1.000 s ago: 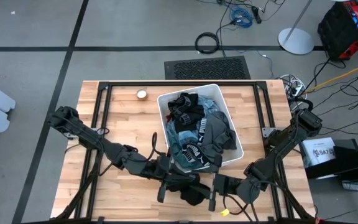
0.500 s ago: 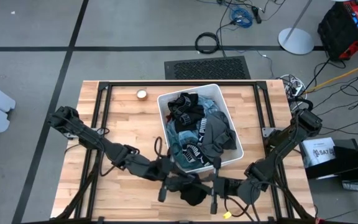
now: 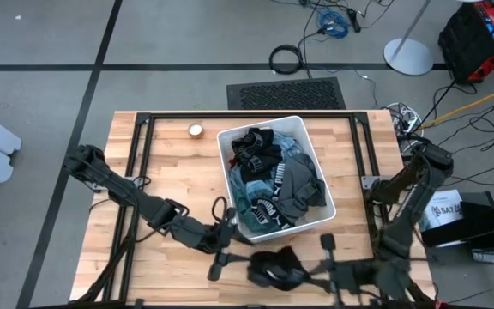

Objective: Sort clothes
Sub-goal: Put the black boxer into the laundry bin

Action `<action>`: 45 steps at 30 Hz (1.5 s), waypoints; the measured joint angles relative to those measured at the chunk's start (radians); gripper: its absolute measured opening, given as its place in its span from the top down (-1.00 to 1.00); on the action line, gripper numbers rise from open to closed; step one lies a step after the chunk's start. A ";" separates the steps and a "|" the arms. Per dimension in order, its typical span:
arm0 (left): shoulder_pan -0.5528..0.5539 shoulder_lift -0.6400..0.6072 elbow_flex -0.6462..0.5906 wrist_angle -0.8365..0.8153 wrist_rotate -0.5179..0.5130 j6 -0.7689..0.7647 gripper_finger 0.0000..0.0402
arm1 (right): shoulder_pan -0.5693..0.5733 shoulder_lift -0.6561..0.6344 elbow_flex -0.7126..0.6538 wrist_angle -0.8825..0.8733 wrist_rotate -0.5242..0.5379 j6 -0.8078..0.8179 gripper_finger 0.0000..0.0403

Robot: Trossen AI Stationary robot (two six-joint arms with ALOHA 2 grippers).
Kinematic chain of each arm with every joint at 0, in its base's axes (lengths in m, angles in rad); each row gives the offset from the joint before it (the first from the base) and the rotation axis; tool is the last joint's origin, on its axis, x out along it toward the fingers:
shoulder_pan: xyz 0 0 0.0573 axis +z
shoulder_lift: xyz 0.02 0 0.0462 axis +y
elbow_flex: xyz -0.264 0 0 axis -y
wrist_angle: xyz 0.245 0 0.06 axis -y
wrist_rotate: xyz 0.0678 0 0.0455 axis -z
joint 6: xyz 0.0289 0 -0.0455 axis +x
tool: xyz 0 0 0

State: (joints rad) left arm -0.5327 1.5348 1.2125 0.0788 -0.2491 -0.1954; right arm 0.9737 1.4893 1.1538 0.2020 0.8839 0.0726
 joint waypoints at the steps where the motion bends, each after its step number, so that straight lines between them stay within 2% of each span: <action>1: -0.003 0.003 -0.001 -0.009 0.021 -0.005 0.10 | 0.020 -0.005 0.000 -0.016 -0.002 0.017 1.00; 4: -0.016 0.024 -0.001 -0.016 0.061 -0.033 0.10 | 0.088 -0.014 0.000 -0.071 0.001 0.067 1.00; 9: -0.046 0.117 -0.012 0.051 0.062 -0.088 0.10 | 0.175 -0.019 0.000 -0.117 0.008 0.207 1.00; 15: -0.063 0.291 -0.012 0.215 0.061 -0.158 0.10 | 0.246 -0.011 0.000 -0.404 0.008 0.641 1.00; 18: -0.059 0.385 -0.010 0.330 0.020 -0.192 0.10 | 0.261 0.010 0.000 -0.551 -0.005 0.879 1.00; 21: -0.051 0.464 0.018 0.376 0.004 -0.226 0.10 | 0.261 0.034 0.000 -0.638 -0.029 1.030 1.00; 26: -0.055 0.551 0.070 0.373 0.000 -0.178 0.10 | 0.258 0.049 0.000 -0.659 -0.035 1.065 1.00; 31: -0.061 0.606 0.111 0.323 0.006 -0.166 0.10 | 0.252 0.049 0.000 -0.658 -0.035 1.044 1.00; 45: -0.064 0.731 0.215 0.322 -0.011 -0.124 0.10 | 0.230 0.049 0.000 -0.656 -0.052 1.016 1.00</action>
State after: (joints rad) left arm -0.5972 2.2657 1.4271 0.4009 -0.2601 -0.3196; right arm 1.2032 1.5379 1.1538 -0.4539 0.8314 1.0881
